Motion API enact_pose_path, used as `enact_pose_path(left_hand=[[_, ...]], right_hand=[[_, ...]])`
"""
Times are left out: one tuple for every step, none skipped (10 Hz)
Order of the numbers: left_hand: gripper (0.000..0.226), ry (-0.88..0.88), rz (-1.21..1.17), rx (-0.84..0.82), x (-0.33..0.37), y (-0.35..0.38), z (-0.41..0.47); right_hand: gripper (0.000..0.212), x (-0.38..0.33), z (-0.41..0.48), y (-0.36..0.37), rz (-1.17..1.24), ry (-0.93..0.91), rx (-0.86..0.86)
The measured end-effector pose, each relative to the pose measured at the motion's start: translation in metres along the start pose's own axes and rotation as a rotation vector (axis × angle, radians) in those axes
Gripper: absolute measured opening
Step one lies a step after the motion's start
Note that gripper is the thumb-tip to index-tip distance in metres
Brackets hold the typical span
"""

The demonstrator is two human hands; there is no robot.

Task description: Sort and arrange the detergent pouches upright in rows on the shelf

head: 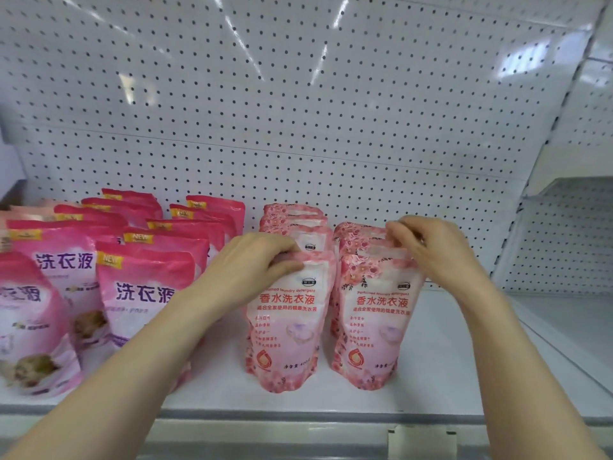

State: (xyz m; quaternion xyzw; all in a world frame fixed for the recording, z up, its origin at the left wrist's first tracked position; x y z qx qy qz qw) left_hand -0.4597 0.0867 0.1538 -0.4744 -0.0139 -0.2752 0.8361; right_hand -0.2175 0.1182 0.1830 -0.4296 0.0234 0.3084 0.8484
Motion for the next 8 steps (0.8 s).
enact_pose_path(left_hand=[[0.023,0.000,0.020,0.006,0.000,0.002,0.002],[0.022,-0.005,0.025,0.006,-0.001,0.003,0.004],[0.022,-0.008,0.038,0.001,-0.002,0.005,0.004],[0.029,-0.020,0.052,0.000,-0.003,0.005,0.005],[0.031,0.012,0.064,0.018,0.001,0.002,0.002],[0.015,0.063,0.106,0.103,0.006,-0.004,-0.007],[0.029,0.103,0.154,0.262,0.006,-0.018,-0.026],[0.032,0.091,0.187,0.379,-0.005,-0.043,-0.048]], right_hand=[[0.007,0.019,0.028,0.011,-0.085,0.051,-0.183],[0.004,0.035,0.039,0.031,-0.115,0.156,-0.335],[0.014,0.038,0.046,0.035,-0.162,0.189,-0.280],[0.012,0.037,0.045,0.038,-0.221,0.211,-0.272],[0.011,0.027,0.041,0.030,-0.199,0.183,-0.229],[0.011,0.001,0.031,0.013,-0.114,0.091,-0.083],[0.011,-0.038,0.004,-0.007,0.005,-0.013,0.077],[0.012,-0.069,-0.031,-0.046,0.115,-0.061,0.357]])
Point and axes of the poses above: each hand's wrist, its own z-axis towards the middle knuckle, its own y-axis out of the palm, x = y × z, the point moved 8 cm from there along z, towards the middle knuckle, and after that the axes turned 8 degrees about -y, right-handed, at the moved point
